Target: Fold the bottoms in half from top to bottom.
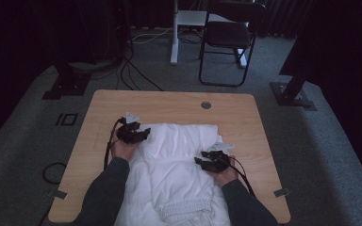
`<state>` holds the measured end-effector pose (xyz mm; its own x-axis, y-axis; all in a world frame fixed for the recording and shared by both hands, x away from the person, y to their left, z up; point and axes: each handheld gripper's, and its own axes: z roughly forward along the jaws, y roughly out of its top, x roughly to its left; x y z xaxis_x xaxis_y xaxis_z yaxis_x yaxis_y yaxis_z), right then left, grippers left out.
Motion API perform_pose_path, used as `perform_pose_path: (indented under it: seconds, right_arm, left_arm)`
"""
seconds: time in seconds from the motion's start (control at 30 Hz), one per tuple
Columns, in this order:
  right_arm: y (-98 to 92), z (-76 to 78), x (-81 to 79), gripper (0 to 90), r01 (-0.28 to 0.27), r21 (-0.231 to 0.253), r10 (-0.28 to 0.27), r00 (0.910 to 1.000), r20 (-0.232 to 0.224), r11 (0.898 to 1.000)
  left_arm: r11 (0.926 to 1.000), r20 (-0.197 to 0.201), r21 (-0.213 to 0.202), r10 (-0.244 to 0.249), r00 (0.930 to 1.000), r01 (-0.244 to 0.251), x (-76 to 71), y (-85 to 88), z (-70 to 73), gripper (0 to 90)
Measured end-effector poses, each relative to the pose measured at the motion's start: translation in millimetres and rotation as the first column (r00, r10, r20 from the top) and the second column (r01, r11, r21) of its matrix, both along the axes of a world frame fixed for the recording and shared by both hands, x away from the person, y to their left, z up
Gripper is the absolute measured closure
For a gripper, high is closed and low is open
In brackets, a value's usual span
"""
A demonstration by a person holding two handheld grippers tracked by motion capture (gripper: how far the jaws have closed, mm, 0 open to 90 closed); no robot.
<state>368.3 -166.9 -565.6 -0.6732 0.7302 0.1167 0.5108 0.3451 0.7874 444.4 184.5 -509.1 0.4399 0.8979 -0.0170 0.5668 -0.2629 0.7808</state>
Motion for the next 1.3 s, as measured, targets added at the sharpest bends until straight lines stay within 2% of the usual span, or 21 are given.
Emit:
perform_pose_path:
  seconds: [0.13,0.27,0.4,0.5,0.6,0.67,0.7,0.73,0.8,0.83,0.9,0.93,0.97,1.0,1.03,1.07,1.13,1.17,1.23,1.27,1.3]
  right_arm:
    - [-0.9,-0.2,0.7,52.5,-0.001,0.009,0.001,1.0000,-0.004,1.000]
    - [-1.3,-0.3,0.9,52.5,-0.002,0.014,0.002,1.0000,-0.005,1.000]
    - [-1.4,-0.3,0.9,52.6,-0.001,0.016,0.001,1.0000,-0.008,1.000]
    - [-1.1,-0.3,0.8,52.6,-0.001,0.012,0.001,1.0000,-0.004,1.000]
    - [-0.5,0.2,0.3,55.1,0.003,0.003,-0.003,1.0000,-0.004,1.000]
    - [-2.5,4.1,2.6,72.3,0.004,-0.013,-0.004,0.9998,-0.021,1.000]
    - [-6.4,7.7,5.2,78.2,0.011,-0.001,-0.011,0.9993,-0.036,1.000]
    - [-12.4,13.6,8.5,81.8,0.038,0.022,-0.037,0.9990,-0.024,0.999]
    - [-21.4,24.2,15.6,82.1,0.089,0.025,-0.089,0.9960,0.012,0.996]
    - [-26.3,30.5,21.7,77.4,0.109,0.028,-0.110,0.9937,0.023,0.994]
    - [-33.5,40.7,38.5,61.4,0.143,0.018,-0.144,0.9885,0.047,0.990]
    - [-35.7,44.1,48.8,55.7,0.170,0.009,-0.171,0.9844,0.044,0.985]
    - [-35.7,44.1,48.8,55.7,0.170,0.009,-0.171,0.9844,0.044,0.985]
    - [-38.0,46.5,59.7,51.0,0.191,0.002,-0.191,0.9810,0.035,0.982]
    - [-41.1,49.1,80.9,39.3,0.219,0.022,-0.219,0.9755,0.016,0.975]
    - [-42.1,48.8,91.6,34.9,0.228,0.034,-0.228,0.9737,-0.012,0.973]
    - [-42.1,43.6,111.3,27.6,0.242,0.034,-0.239,0.9686,-0.068,0.970]
    - [-41.6,39.3,119.2,27.0,0.260,0.012,-0.258,0.9630,-0.078,0.966]
    - [-40.6,28.2,131.9,25.9,0.254,0.009,-0.250,0.9591,-0.132,0.967]
    - [-39.5,22.6,135.6,25.9,0.262,-0.026,-0.263,0.9558,-0.131,0.965]
    - [-39.0,19.9,137.0,27.5,0.260,-0.026,-0.261,0.9548,-0.142,0.965]
  left_arm:
    - [0.9984,-0.066,0.020,0.054,0.9963,-0.053,25.7,6.8,-19.6,36.9]
    - [0.9989,-0.119,0.014,0.047,0.9918,-0.045,32.1,12.2,-32.8,33.5]
    - [0.9989,-0.135,-0.025,0.035,0.9902,-0.039,32.5,16.2,-38.0,33.6]
    - [0.9995,-0.126,-0.020,0.021,0.9919,-0.023,31.9,16.6,-38.8,34.3]
    - [0.9989,-0.141,-0.046,-0.019,0.9899,0.012,31.5,18.2,-37.5,50.0]
    - [0.9975,-0.156,-0.063,-0.040,0.9869,0.031,31.1,19.6,-37.1,61.9]
    - [0.9967,-0.163,-0.069,-0.053,0.9851,0.042,30.9,20.0,-37.0,67.5]
    - [0.9965,-0.166,-0.070,-0.057,0.9844,0.046,30.9,20.1,-36.8,70.8]
    - [0.9965,-0.167,-0.064,-0.063,0.9840,0.053,30.8,19.3,-36.4,73.5]
    - [0.9970,-0.166,-0.058,-0.061,0.9843,0.052,30.8,18.5,-36.1,73.9]
    - [0.9972,-0.169,-0.054,-0.059,0.9838,0.050,31.1,17.8,-35.6,74.0]
    - [0.9972,-0.170,-0.055,-0.059,0.9836,0.050,31.2,17.9,-35.6,74.0]
    - [0.9972,-0.170,-0.055,-0.059,0.9836,0.050,31.2,17.9,-35.6,73.9]
    - [0.9970,-0.173,-0.060,-0.059,0.9831,0.049,31.3,18.5,-35.7,73.9]
    - [0.9968,-0.174,-0.063,-0.060,0.9829,0.049,31.5,18.9,-35.9,73.7]
    - [0.9965,-0.174,-0.067,-0.060,0.9828,0.049,31.6,19.3,-36.2,73.6]
    - [0.9961,-0.174,-0.072,-0.062,0.9828,0.051,31.8,19.8,-36.4,73.4]
    - [0.9961,-0.173,-0.072,-0.063,0.9829,0.051,31.8,19.8,-36.5,73.4]
    - [0.9959,-0.174,-0.074,-0.064,0.9827,0.052,31.8,20.2,-36.6,73.4]
    - [0.9958,-0.173,-0.076,-0.064,0.9829,0.052,31.9,20.3,-36.8,73.4]
    - [0.9957,-0.172,-0.076,-0.065,0.9828,0.053,31.9,20.6,-36.9,73.4]
